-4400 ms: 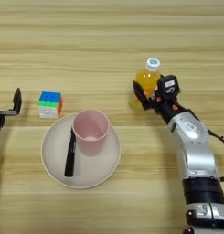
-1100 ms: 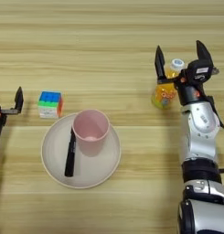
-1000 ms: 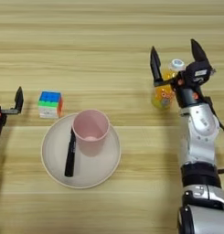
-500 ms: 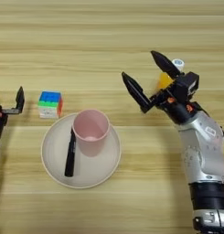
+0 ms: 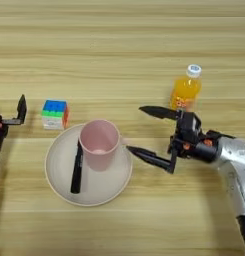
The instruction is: Move the objects on the table
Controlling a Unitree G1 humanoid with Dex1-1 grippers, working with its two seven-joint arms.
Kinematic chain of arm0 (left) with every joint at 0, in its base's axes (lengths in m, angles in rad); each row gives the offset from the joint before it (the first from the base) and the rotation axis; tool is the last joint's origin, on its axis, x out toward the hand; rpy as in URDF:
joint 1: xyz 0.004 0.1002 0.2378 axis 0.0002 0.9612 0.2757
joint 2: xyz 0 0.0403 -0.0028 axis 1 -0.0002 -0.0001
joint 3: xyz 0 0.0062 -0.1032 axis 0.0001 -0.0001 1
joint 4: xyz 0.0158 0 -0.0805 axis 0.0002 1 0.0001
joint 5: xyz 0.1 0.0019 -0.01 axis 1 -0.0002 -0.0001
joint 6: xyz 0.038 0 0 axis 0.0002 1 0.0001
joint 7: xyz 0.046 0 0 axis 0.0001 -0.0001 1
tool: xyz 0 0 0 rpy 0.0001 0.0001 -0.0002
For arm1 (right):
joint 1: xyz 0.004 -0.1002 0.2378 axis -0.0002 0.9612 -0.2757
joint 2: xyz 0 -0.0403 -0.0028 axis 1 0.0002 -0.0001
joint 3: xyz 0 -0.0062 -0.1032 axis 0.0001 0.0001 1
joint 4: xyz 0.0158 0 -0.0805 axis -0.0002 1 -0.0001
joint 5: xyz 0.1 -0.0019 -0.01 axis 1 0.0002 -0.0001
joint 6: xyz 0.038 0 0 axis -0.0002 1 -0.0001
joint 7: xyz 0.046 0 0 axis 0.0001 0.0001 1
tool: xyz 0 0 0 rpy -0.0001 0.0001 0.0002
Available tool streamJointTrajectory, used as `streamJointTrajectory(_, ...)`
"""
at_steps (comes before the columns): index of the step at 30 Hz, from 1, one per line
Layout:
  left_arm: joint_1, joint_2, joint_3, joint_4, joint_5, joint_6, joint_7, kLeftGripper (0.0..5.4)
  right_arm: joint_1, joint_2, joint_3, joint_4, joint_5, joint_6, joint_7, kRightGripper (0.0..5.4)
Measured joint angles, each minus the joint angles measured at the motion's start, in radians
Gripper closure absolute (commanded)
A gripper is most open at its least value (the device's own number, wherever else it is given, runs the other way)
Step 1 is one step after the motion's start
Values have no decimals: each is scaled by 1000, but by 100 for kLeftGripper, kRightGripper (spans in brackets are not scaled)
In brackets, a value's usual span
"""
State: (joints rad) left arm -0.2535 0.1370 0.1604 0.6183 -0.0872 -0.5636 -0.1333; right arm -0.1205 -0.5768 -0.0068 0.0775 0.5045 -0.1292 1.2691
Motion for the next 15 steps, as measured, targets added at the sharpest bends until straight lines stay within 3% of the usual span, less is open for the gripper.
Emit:
streamJointTrajectory(10, 0, 0, -1, 0, 0, 0, 1, 0, 16, -17, 59, 43, -104, -19, 48, 2)
streamJointTrajectory(15, 0, 0, -1, -2, 0, 0, 2, 0, 6, 17, 91, 84, -152, -50, 17, 2)
